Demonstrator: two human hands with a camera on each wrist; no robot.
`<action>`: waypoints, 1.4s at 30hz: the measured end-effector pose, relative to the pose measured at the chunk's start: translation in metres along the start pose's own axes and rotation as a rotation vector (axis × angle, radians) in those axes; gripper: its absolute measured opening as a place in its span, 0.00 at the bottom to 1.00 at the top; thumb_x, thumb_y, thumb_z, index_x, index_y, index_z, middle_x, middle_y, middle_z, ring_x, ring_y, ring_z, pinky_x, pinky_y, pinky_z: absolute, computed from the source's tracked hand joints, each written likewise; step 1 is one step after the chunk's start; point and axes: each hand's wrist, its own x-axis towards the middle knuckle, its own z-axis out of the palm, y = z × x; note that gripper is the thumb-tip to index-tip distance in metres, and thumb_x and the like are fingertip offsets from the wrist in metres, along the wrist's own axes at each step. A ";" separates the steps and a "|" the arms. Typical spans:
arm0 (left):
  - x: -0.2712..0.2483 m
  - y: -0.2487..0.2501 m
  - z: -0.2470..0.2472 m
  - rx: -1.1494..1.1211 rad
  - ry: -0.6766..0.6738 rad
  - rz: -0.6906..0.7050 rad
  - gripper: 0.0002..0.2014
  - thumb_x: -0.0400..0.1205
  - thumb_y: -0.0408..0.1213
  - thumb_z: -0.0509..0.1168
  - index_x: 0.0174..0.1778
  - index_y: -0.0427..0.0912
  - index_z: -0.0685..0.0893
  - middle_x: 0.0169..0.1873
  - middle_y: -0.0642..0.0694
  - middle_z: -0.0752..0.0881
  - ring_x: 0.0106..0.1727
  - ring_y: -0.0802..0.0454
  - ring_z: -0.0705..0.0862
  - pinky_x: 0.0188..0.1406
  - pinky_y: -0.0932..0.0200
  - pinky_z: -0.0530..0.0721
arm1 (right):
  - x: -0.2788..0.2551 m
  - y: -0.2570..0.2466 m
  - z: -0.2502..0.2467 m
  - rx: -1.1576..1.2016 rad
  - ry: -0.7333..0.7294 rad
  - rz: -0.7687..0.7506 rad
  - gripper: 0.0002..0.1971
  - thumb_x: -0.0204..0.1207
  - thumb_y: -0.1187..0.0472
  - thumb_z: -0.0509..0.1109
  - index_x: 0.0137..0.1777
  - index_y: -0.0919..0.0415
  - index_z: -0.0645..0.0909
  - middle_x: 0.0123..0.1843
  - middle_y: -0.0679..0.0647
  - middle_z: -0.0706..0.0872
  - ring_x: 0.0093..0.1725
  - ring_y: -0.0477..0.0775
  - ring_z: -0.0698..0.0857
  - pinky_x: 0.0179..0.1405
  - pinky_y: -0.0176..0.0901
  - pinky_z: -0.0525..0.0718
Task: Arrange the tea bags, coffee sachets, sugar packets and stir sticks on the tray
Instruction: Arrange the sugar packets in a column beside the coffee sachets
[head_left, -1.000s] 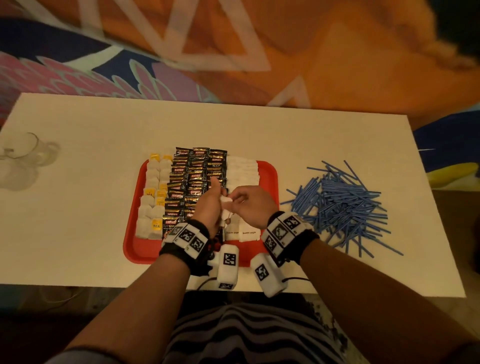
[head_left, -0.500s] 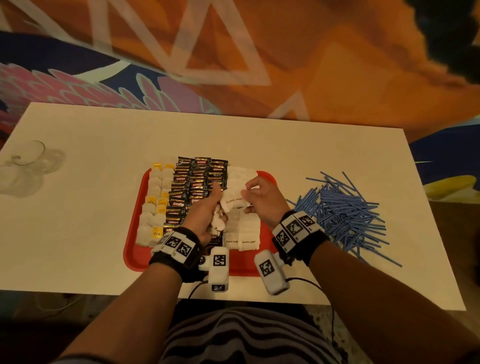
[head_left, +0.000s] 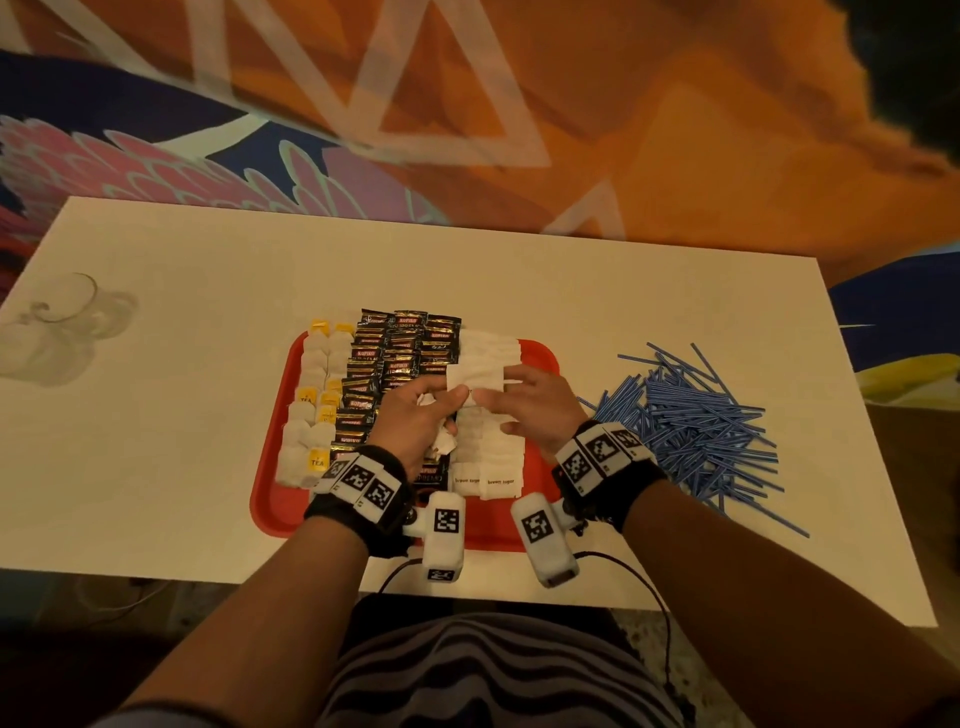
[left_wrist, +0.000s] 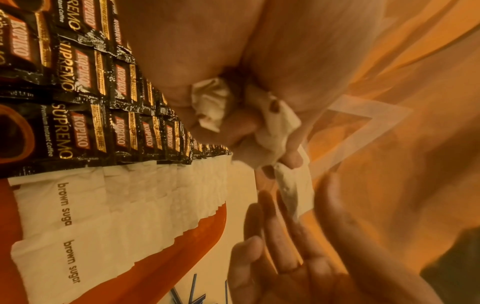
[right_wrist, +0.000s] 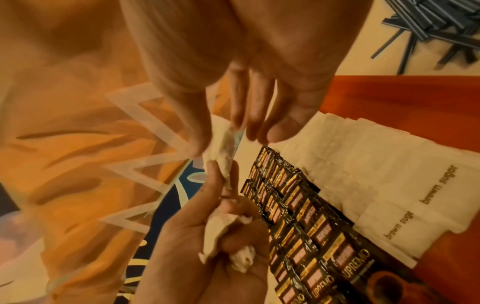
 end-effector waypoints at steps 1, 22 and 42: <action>0.001 -0.001 0.000 0.019 0.006 0.009 0.03 0.81 0.31 0.72 0.43 0.44 0.88 0.31 0.48 0.85 0.19 0.59 0.76 0.24 0.66 0.79 | 0.000 0.001 0.001 -0.040 -0.020 -0.008 0.18 0.66 0.59 0.84 0.55 0.60 0.85 0.49 0.55 0.91 0.45 0.50 0.89 0.35 0.40 0.82; 0.008 -0.017 -0.009 0.182 -0.006 -0.001 0.12 0.79 0.38 0.76 0.31 0.55 0.88 0.22 0.47 0.83 0.22 0.48 0.71 0.22 0.60 0.69 | 0.006 0.023 0.010 0.099 0.089 -0.111 0.06 0.73 0.59 0.79 0.47 0.49 0.87 0.51 0.52 0.90 0.50 0.49 0.88 0.39 0.40 0.85; -0.012 -0.061 -0.049 0.269 0.213 -0.139 0.11 0.81 0.49 0.72 0.44 0.45 0.87 0.29 0.50 0.87 0.24 0.58 0.81 0.16 0.63 0.73 | -0.009 0.107 0.006 -0.570 0.094 0.146 0.18 0.74 0.51 0.77 0.58 0.62 0.87 0.57 0.52 0.89 0.55 0.48 0.85 0.51 0.37 0.77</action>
